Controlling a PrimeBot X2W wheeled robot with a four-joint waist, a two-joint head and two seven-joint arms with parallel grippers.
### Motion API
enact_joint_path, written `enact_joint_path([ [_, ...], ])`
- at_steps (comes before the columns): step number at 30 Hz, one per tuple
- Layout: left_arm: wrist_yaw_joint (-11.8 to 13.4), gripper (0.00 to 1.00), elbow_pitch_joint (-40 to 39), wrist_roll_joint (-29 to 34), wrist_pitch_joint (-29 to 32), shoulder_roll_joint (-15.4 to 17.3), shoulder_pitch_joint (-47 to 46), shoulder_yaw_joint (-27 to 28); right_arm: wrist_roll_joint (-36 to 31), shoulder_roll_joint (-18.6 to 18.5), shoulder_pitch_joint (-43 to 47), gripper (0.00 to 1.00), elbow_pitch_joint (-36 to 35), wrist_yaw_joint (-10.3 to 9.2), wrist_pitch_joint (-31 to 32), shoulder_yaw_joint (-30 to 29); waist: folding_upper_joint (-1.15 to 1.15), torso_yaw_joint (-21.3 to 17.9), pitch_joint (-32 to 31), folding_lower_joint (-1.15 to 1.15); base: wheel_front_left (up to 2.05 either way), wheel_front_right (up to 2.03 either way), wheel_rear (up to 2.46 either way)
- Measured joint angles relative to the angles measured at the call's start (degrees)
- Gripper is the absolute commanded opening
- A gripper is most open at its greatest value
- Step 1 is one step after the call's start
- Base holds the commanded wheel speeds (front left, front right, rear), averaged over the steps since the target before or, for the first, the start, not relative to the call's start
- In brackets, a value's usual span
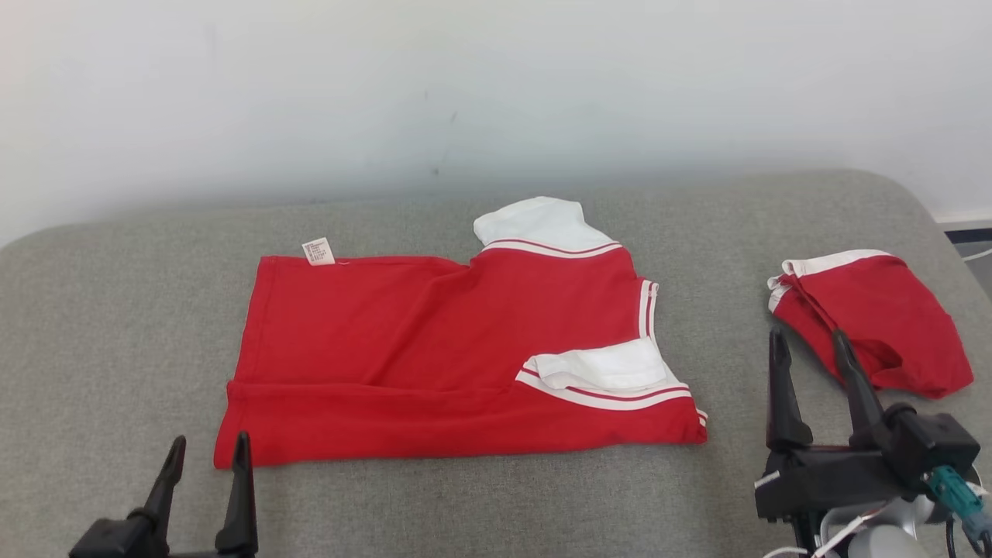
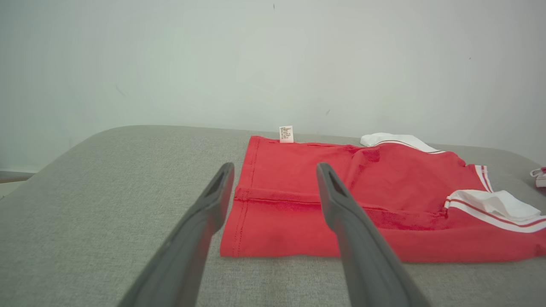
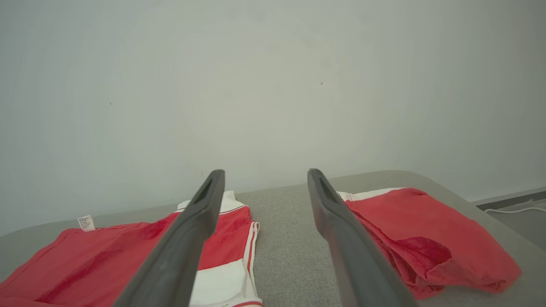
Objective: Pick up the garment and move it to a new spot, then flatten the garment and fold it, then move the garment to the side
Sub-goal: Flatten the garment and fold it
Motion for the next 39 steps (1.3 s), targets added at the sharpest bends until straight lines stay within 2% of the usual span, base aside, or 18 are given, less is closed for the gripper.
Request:
enact_joint_path([
  [8,0.02,1.0,-5.05,1.22,0.0,0.13,4.92,-0.15,-1.01,1.05,4.28,1.0,-1.45,-0.43,-0.25,-0.79,0.0,-0.66,-1.65,0.0,0.0,0.0,0.0],
  [26,0.03,1.0,-9.36,3.12,0.0,0.22,6.6,0.57,-3.53,1.79,4.47,1.0,-2.68,-0.91,-0.69,-1.25,0.01,-0.63,-0.87,0.02,0.0,0.0,0.0],
  [31,0.01,1.0,-9.78,3.16,0.0,0.11,6.56,0.4,-3.49,1.87,4.14,1.0,2.64,-0.91,-0.13,-1.23,0.01,-0.62,-0.11,0.01,0.0,0.0,0.0],
  [39,-0.7,1.0,-9.59,3.54,0.0,-0.3,5.65,-0.48,-1.21,1.9,-1.58,1.0,13.08,-0.91,5.9,-1.3,0.01,0.68,1.22,0.02,0.0,0.0,0.0],
])
